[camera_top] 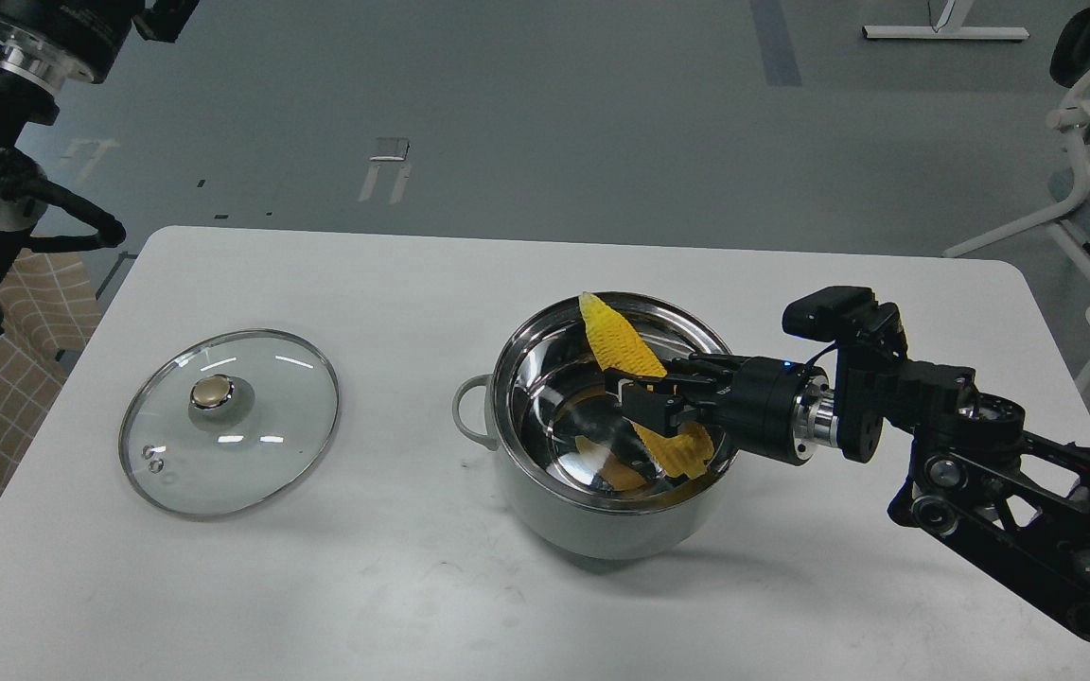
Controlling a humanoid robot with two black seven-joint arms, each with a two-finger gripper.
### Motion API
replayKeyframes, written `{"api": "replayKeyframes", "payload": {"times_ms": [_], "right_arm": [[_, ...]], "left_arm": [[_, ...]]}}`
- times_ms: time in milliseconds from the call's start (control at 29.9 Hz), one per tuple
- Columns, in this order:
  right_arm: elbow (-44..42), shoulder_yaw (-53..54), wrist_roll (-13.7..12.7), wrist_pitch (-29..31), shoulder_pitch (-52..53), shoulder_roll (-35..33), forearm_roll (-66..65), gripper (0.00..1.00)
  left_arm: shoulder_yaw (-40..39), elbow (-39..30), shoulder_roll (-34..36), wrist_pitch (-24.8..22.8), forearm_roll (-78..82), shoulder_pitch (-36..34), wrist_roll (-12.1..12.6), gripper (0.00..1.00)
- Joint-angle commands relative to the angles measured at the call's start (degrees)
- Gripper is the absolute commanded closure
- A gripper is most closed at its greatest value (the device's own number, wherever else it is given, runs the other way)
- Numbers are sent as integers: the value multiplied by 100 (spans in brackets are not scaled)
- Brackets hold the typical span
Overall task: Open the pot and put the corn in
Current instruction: 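Lower the corn into the pot and open the right gripper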
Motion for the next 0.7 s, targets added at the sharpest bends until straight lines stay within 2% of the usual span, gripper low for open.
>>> {"api": "replayKeyframes", "payload": {"times_ms": [0, 134, 267, 334, 468, 602, 669], "right_arm": [[3, 33, 0, -37, 21, -3, -13, 26], [20, 130, 0, -46, 30, -12, -5, 22], [47, 297, 0, -54, 30, -3, 22, 8], [73, 595, 0, -63, 21, 15, 31, 7], [38, 1710, 0, -2, 39, 330, 48, 0], [-146, 2739, 0, 51, 398, 682, 197, 0], [-365, 3300, 0, 60, 661, 762, 827, 0]], "left_arm": [[0, 0, 8, 2, 0, 0, 0, 4], [0, 0, -1, 2, 0, 0, 0, 4], [0, 0, -27, 20, 0, 0, 0, 4], [0, 0, -27, 20, 0, -8, 0, 4], [-9, 0, -9, 11, 0, -26, -9, 3], [-9, 0, -1, -41, -17, -26, -27, 2], [-17, 17, -9, -68, -26, -26, -35, 2]]}}
